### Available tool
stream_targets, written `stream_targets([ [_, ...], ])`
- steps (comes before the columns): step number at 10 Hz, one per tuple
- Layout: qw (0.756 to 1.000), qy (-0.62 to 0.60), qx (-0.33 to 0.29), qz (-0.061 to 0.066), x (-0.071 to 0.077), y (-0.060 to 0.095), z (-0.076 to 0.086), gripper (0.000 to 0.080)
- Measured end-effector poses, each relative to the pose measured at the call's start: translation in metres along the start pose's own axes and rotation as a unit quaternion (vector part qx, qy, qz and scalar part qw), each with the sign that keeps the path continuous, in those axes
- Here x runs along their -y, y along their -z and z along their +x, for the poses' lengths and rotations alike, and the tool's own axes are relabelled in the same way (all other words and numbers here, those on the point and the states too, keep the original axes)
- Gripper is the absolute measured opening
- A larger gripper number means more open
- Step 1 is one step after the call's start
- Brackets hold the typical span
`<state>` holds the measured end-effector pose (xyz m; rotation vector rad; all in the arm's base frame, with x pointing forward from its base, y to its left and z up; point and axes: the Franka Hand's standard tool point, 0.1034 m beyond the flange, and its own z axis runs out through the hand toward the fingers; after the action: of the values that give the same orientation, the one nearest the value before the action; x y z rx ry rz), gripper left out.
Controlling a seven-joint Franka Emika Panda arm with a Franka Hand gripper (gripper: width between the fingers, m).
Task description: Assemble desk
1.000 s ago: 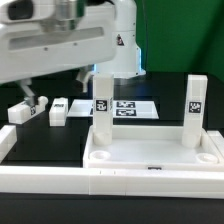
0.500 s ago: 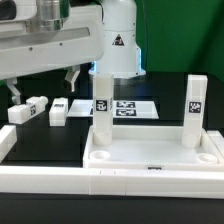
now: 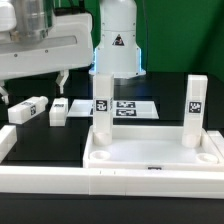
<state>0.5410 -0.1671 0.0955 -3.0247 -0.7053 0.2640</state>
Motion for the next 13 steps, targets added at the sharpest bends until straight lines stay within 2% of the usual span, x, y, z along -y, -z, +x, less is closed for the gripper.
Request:
stream_targets([
  [3,1.000,-0.004,0.000,0.001,0.000,-0.001,-0.001,0.0649],
  [4,0.999,-0.049,0.000,0.007,-0.004,-0.003,-0.008,0.0649],
  [5,0.994,-0.103,0.011,0.019,0.001,-0.013,-0.023,0.0649],
  [6,0.989,-0.137,0.033,0.046,0.016,-0.025,-0.036,0.0649],
  [7,0.987,-0.145,0.038,0.054,0.021,-0.029,-0.037,0.0649],
  [8,0.988,-0.141,0.035,0.052,0.021,-0.026,-0.032,0.0649],
  [11,0.988,-0.141,0.036,0.052,0.021,-0.028,-0.033,0.0649],
  [13,0.976,-0.198,0.048,0.073,0.032,-0.043,-0.051,0.0649],
])
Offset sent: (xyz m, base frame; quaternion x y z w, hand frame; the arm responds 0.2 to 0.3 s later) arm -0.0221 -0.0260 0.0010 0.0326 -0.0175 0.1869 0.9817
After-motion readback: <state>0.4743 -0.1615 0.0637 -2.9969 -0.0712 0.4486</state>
